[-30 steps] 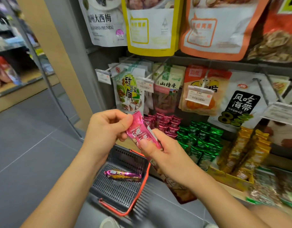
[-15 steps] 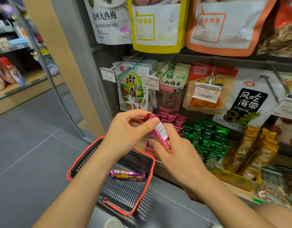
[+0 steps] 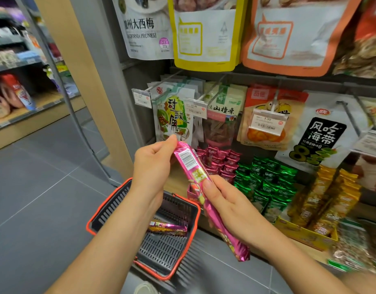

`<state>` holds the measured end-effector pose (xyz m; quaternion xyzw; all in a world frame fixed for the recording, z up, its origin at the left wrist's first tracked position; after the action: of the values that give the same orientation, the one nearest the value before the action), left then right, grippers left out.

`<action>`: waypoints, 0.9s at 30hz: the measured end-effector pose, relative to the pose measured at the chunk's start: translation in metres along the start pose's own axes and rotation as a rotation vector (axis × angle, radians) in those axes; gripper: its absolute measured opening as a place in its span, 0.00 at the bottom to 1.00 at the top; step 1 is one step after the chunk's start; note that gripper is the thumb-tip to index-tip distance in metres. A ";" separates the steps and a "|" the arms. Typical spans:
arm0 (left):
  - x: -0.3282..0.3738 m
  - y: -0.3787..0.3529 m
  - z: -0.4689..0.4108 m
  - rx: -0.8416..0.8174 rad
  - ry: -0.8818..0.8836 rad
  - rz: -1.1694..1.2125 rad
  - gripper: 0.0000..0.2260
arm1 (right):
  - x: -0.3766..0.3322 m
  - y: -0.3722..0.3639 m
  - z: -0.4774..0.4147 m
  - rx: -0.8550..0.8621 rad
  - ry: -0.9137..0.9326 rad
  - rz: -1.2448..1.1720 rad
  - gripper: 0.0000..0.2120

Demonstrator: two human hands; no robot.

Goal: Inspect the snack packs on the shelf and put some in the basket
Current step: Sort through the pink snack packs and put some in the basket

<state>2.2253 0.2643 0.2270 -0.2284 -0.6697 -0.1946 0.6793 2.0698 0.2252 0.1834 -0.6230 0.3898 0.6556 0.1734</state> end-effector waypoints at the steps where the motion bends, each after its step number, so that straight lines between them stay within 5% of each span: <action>1: 0.000 -0.001 0.001 -0.016 -0.012 -0.002 0.13 | 0.000 0.000 0.000 0.015 0.001 0.005 0.19; 5: 0.003 -0.009 0.004 -0.124 -0.012 0.067 0.08 | -0.001 0.001 0.001 0.066 0.018 0.013 0.22; 9: -0.001 -0.017 0.005 -0.218 0.047 0.110 0.21 | -0.006 0.002 0.001 0.093 0.026 -0.041 0.23; 17: -0.008 -0.028 0.013 -0.341 0.147 0.157 0.10 | -0.003 0.001 0.000 0.104 0.027 -0.033 0.23; 22: -0.005 -0.019 0.007 -0.281 0.048 0.081 0.13 | -0.002 -0.003 -0.005 -0.004 0.004 -0.085 0.25; 27: -0.007 -0.026 0.012 -0.330 0.047 0.052 0.18 | 0.002 0.007 -0.011 0.047 -0.042 -0.214 0.15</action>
<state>2.2002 0.2501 0.2208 -0.3494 -0.6064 -0.2897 0.6529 2.0724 0.2124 0.1847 -0.6429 0.3326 0.6370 0.2651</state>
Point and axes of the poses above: each hand's wrist, its own z-axis away from the middle knuckle, its own y-axis out of the back of the hand, x = y × z, the point moved 8 cm from there along -z, towards the middle knuckle, and after that the axes turned 9 degrees about x, right-handed, at the moved point
